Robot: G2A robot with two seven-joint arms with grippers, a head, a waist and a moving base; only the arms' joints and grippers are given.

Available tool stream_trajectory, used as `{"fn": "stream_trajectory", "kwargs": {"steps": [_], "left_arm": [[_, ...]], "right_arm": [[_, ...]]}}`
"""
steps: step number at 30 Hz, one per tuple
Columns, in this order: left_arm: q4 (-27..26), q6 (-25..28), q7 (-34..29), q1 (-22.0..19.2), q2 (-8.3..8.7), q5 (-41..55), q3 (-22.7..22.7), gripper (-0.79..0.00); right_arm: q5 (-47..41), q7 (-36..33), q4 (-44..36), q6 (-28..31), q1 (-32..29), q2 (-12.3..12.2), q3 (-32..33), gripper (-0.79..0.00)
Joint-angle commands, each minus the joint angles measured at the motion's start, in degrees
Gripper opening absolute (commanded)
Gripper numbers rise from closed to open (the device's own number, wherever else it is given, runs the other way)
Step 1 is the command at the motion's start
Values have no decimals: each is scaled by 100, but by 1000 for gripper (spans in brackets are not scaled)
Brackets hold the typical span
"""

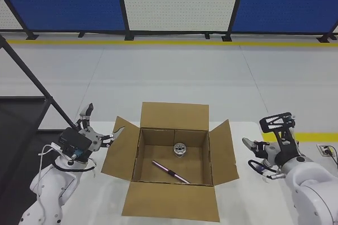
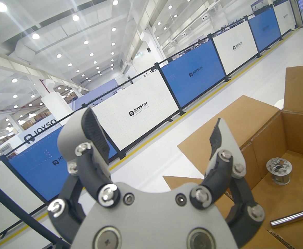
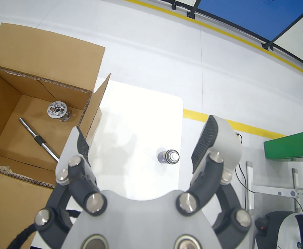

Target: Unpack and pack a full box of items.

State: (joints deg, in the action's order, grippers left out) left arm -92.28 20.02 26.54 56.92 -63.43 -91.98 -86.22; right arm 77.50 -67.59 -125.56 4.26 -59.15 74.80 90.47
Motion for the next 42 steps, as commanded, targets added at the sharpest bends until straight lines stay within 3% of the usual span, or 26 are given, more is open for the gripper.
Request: {"fn": "stream_trajectory", "kwargs": {"steps": [1, 5, 11, 21, 34, 42], "left_arm": [[-42, -73, -80, 22, 11, -5, -93, 0], [-68, -151, -139, 26, 36, 109, -331, 0], [-76, -125, -131, 161, 81, 285, -687, 0], [-224, -303, 90, 588, 97, 506, -918, 0], [-198, -175, 130, 459, 110, 411, -735, 0], [-174, -43, 118, 417, 121, 335, -668, 0]], "right_arm": [[-427, 273, 52, 232, -64, -3, -38, 0], [-840, 505, 371, 724, 195, -5, -485, 0], [-1009, 483, 1392, 989, 1191, 76, -1647, 0], [-953, 399, 3257, 703, 2521, 318, -3025, 0], [-1552, 644, 4746, 581, 2821, 553, -3744, 0], [-1551, 495, 4950, 374, 2888, 589, -3816, 0]]}}
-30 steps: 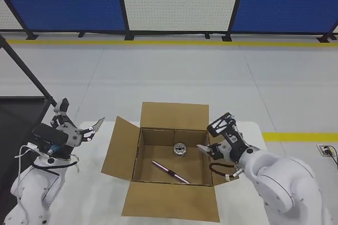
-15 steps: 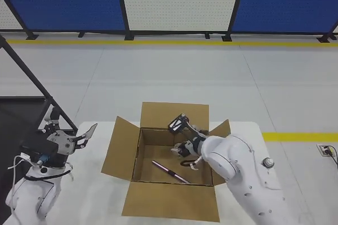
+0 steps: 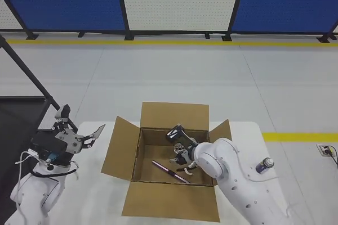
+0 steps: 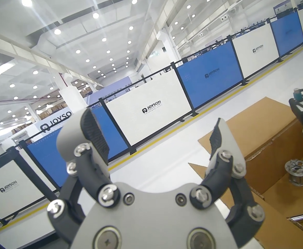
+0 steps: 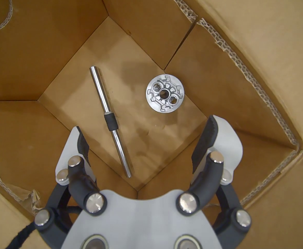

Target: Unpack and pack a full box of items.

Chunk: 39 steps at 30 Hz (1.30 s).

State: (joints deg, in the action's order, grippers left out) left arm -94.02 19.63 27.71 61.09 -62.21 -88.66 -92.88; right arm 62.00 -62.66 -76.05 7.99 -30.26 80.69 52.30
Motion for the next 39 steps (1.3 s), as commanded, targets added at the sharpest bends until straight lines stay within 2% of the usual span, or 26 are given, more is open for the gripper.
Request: {"fn": "stream_trajectory", "kwargs": {"steps": [1, 11, 19, 27, 39], "left_arm": [[0, -4, 0, 1, -1, 3, -1, 0], [-83, -131, -120, 70, -9, 77, -3, 0], [-138, -218, -218, 103, -8, 137, -1, 0], [-167, -246, -182, 54, -8, 34, 110, 0], [-192, -294, -96, 151, 7, 0, 58, 0]], "right_arm": [[-2, 2, -1, 1, -1, 0, 0, 0], [-63, 153, 205, -3, -34, 23, -41, 0], [-540, 299, 1183, -638, 336, 281, -365, 0], [-753, 643, 1824, -1176, 586, 495, -550, 0], [-1002, 1067, 2774, -1378, 960, 791, -758, 0]]}}
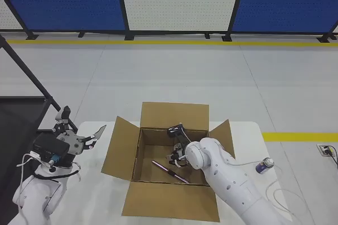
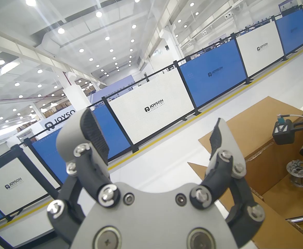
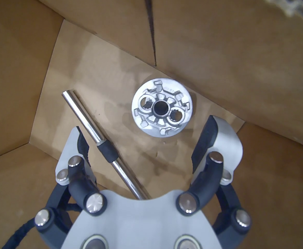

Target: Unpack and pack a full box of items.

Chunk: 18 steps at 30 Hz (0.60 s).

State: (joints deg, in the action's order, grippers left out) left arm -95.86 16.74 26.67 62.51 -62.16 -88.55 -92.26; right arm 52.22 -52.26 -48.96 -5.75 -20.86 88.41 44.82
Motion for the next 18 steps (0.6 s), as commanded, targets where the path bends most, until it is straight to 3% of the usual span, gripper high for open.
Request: {"fn": "stream_trajectory", "kwargs": {"steps": [1, 18], "left_arm": [[-19, -3, 25, 18, 3, -19, -5, 0], [-105, 28, 125, 141, 25, -63, -52, 0]], "right_arm": [[-56, 56, 143, 13, 52, 42, -17, 0], [-425, 532, 1316, 176, 438, 392, -104, 0]]}}
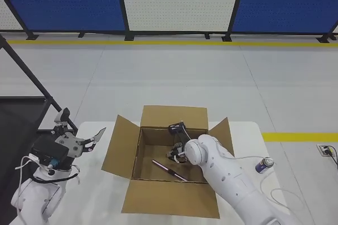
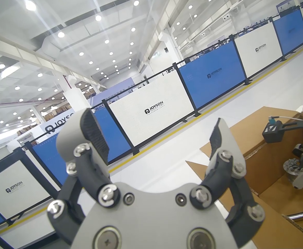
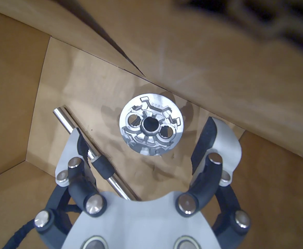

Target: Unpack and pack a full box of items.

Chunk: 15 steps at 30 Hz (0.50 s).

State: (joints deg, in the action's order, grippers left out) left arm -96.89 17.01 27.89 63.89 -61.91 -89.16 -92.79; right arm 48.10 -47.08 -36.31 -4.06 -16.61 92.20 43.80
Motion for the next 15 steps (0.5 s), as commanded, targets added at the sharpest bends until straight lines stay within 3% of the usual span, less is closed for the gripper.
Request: {"fn": "stream_trajectory", "kwargs": {"steps": [1, 2, 6, 8, 15], "left_arm": [[-4, 6, 6, 7, 2, -8, 0, 0], [-4, 6, 10, 11, 3, -8, -2, 0], [-11, -4, -2, 28, 6, -2, -6, 0], [-19, -1, 1, 34, 8, -6, -4, 0], [-39, 5, 30, 56, 13, -22, 1, 0]], "right_arm": [[-22, 33, 105, 17, 31, 31, -8, -9], [-29, 54, 155, 31, 48, 49, -14, -18], [-57, 116, 327, 59, 109, 113, -27, -308], [-69, 149, 393, 70, 127, 140, -28, -394], [-75, 171, 538, 191, 165, 205, -26, -434]]}}
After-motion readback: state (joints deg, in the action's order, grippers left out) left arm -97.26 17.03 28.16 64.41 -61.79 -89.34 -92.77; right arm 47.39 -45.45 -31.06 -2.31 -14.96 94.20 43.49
